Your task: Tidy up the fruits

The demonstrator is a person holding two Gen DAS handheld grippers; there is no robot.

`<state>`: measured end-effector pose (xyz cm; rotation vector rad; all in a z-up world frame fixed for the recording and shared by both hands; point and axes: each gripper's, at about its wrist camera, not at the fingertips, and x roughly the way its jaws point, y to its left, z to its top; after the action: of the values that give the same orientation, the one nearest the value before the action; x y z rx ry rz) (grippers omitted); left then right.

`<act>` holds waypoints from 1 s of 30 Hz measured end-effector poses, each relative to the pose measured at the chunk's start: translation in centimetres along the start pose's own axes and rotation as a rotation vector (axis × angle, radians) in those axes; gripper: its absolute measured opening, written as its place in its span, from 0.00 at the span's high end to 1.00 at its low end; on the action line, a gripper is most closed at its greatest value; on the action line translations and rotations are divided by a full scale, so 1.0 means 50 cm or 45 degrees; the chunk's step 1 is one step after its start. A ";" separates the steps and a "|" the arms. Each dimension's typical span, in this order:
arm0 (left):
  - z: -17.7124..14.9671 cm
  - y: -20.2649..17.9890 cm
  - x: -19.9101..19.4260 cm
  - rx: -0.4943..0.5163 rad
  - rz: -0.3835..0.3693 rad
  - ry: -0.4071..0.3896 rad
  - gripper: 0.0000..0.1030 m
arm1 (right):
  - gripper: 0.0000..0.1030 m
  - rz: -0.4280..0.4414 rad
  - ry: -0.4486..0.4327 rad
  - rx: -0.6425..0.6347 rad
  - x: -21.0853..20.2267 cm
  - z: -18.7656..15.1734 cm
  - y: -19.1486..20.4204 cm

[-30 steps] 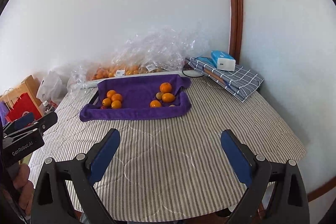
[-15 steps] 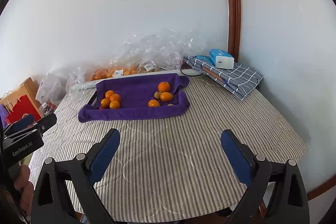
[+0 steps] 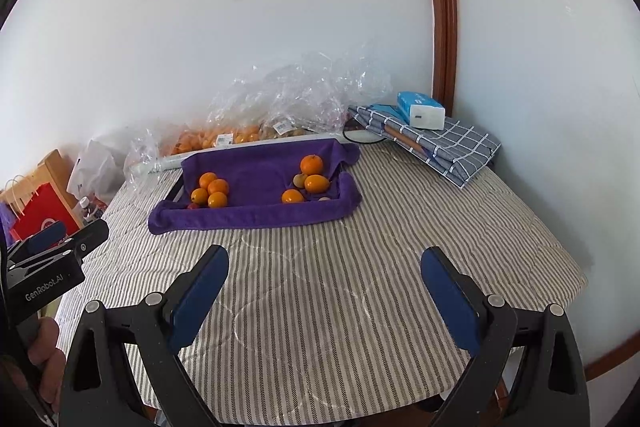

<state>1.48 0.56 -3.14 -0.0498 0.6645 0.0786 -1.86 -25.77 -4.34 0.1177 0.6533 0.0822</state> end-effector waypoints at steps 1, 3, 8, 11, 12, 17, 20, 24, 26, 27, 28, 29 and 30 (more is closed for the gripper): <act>0.000 0.001 0.000 -0.002 0.001 0.000 0.14 | 0.07 0.000 -0.001 0.000 0.000 -0.001 0.000; 0.000 0.003 -0.001 -0.003 0.002 0.000 0.14 | 0.07 -0.001 0.000 -0.003 0.001 -0.001 0.002; 0.000 0.007 -0.001 -0.007 0.004 -0.002 0.14 | 0.07 -0.004 0.004 -0.006 0.004 -0.002 0.005; 0.002 0.011 0.000 -0.012 0.002 0.001 0.14 | 0.07 -0.005 0.004 -0.006 0.004 -0.002 0.006; 0.001 0.012 0.000 -0.013 0.001 0.001 0.14 | 0.07 -0.006 0.005 -0.007 0.004 -0.001 0.007; 0.003 0.014 0.001 -0.015 0.003 0.000 0.14 | 0.07 -0.007 0.005 -0.012 0.007 -0.002 0.011; 0.003 0.017 0.002 -0.021 0.001 0.003 0.14 | 0.07 -0.009 0.006 -0.015 0.008 -0.002 0.014; 0.004 0.020 0.003 -0.022 0.000 0.001 0.14 | 0.07 -0.012 0.010 -0.019 0.010 -0.003 0.019; 0.004 0.019 0.003 -0.021 0.003 0.002 0.14 | 0.07 -0.015 0.011 -0.021 0.012 -0.002 0.020; 0.004 0.019 0.003 -0.021 0.003 0.001 0.14 | 0.07 -0.015 0.011 -0.019 0.013 -0.002 0.020; 0.004 0.019 0.003 -0.020 0.003 0.001 0.14 | 0.07 -0.013 0.012 -0.019 0.012 -0.002 0.020; 0.004 0.020 0.004 -0.020 0.004 0.003 0.14 | 0.07 -0.012 0.013 -0.019 0.012 -0.001 0.021; 0.005 0.021 0.004 -0.020 0.003 0.003 0.14 | 0.07 -0.012 0.012 -0.019 0.012 -0.001 0.021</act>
<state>1.68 1.64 -3.10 -0.0647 0.6663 0.0862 -1.47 -24.65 -4.60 0.0995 0.6626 0.0786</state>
